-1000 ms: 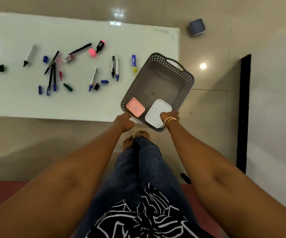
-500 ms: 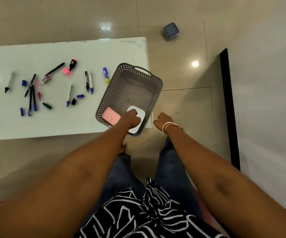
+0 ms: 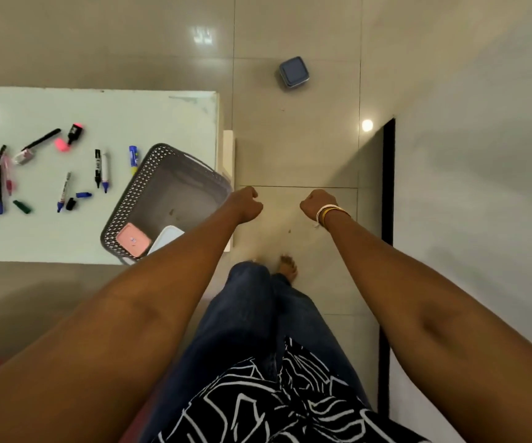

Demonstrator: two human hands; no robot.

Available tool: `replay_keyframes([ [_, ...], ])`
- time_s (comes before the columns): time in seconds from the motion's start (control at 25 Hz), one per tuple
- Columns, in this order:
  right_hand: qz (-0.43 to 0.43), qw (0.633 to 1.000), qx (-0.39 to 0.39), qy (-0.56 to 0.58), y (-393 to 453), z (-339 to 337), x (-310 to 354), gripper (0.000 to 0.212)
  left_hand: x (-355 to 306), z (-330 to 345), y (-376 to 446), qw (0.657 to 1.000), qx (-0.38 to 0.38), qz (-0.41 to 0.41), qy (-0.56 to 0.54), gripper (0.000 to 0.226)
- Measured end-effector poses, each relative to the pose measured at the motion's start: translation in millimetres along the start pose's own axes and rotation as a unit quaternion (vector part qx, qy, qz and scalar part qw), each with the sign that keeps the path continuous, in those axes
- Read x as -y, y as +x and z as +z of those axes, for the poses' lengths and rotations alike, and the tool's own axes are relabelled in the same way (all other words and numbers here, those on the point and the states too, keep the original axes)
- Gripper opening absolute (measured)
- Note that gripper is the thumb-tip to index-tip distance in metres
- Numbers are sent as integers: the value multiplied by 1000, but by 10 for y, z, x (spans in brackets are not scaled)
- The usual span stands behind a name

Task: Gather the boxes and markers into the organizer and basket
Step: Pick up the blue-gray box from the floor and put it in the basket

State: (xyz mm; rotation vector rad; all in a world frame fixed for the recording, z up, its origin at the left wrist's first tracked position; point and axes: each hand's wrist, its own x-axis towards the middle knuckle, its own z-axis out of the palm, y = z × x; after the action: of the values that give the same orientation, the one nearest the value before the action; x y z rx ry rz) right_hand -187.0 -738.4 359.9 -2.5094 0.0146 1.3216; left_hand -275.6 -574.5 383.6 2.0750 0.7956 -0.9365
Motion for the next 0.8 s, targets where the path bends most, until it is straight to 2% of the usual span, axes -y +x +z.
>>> replay_keyframes([
  [0.24, -36, 999, 27, -30, 768, -800, 381, 27, -610, -375, 730, 999, -8, -26, -26, 47],
  [0.4, -26, 997, 40, -65, 1311, -1278, 646, 37, -980, -746, 1251, 998, 4, -48, -39, 48],
  [0.64, -60, 992, 76, -80, 2202, -2011, 1219, 35, -1612, -1307, 2009, 995, 9, -69, -66, 48],
  [0.72, -62, 991, 91, -81, 2586, -2142, 1348, 29, -1733, -1373, 2352, 992, 15, -82, -93, 48],
  [0.8, -65, 989, 100, -89, 3167, -2228, 1453, 14, -1840, -1345, 2881, 988, 9, -93, -119, 47],
])
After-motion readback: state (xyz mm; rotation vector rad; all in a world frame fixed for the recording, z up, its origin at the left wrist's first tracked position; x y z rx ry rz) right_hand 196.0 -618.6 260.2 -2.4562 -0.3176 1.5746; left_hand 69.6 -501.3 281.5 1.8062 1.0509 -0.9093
